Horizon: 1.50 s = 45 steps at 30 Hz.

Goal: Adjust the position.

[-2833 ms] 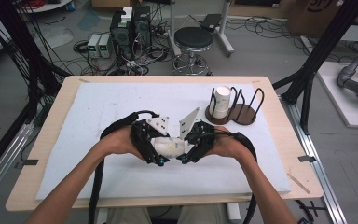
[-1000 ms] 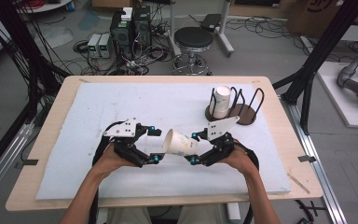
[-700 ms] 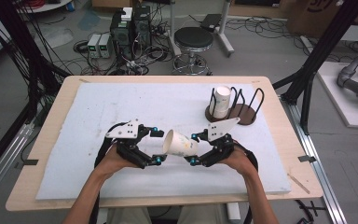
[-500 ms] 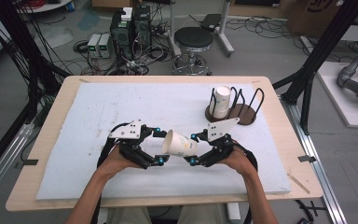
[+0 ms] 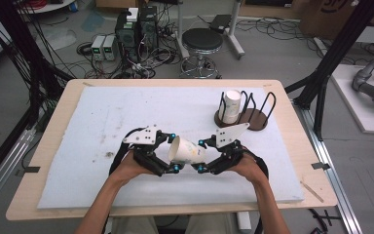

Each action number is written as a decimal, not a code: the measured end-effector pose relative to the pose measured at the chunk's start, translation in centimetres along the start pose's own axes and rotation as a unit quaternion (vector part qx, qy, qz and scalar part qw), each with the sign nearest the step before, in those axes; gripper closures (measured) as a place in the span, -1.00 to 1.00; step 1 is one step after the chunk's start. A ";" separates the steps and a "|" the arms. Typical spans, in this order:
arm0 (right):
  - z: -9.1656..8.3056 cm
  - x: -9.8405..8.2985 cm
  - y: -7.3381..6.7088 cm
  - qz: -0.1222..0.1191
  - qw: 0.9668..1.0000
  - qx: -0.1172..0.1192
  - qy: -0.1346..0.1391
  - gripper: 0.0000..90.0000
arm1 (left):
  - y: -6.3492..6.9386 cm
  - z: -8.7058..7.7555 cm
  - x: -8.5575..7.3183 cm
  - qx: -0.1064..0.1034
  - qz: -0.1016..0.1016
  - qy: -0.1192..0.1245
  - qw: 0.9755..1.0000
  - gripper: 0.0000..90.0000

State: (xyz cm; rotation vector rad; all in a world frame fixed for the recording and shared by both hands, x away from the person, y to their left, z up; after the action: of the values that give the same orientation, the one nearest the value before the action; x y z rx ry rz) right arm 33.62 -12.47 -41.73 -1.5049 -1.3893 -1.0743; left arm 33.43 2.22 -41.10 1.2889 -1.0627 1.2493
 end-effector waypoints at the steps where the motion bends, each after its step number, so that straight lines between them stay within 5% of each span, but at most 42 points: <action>1: 0.1 0.0 -0.1 0.002 1.000 0.001 0.001 -0.17 | 0.0 0.2 0.1 -0.001 0.000 0.002 1.000 -0.67; 13: 0.2 0.1 -0.1 -0.005 1.000 0.005 0.003 -0.17 | 0.0 0.8 0.0 -0.005 -0.004 -0.007 1.000 -0.64; 20: 0.5 0.0 -0.1 -0.008 1.000 0.009 -0.001 -0.17 | 0.0 0.7 0.0 -0.011 -0.001 -0.013 1.000 -0.42; 30: 0.5 -0.1 -0.1 -0.013 1.000 0.009 -0.004 -0.17 | 0.1 0.6 -0.1 -0.014 0.005 -0.018 1.000 -0.36; 32: 0.5 -0.1 -0.2 -0.017 1.000 0.010 -0.006 -0.21 | 0.2 0.7 -0.1 -0.016 0.004 -0.020 1.000 -0.35; 34: 0.6 -0.1 -0.2 -0.009 1.000 0.006 -0.002 -0.55 | 0.3 0.7 -0.2 -0.018 0.006 -0.022 1.000 -0.35; 45: 0.5 0.0 0.0 -0.006 1.000 -0.012 -0.002 -0.59 | 0.3 0.5 -0.1 -0.011 0.006 -0.026 1.000 -0.35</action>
State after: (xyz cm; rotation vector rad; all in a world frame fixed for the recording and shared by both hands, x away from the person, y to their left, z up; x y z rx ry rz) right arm 33.61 -12.03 -41.91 -1.5184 -1.3946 -1.1000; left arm 33.19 1.70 -41.18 1.3050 -1.1196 1.2163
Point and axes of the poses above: each handheld gripper's, and its own axes: z roughly forward along the jaws, x roughly out of its top, y roughly to its right, the point moved 7 cm from there along z, roughly forward along the jaws, and after that the axes turned 13 degrees about y, right-handed, at the moved point
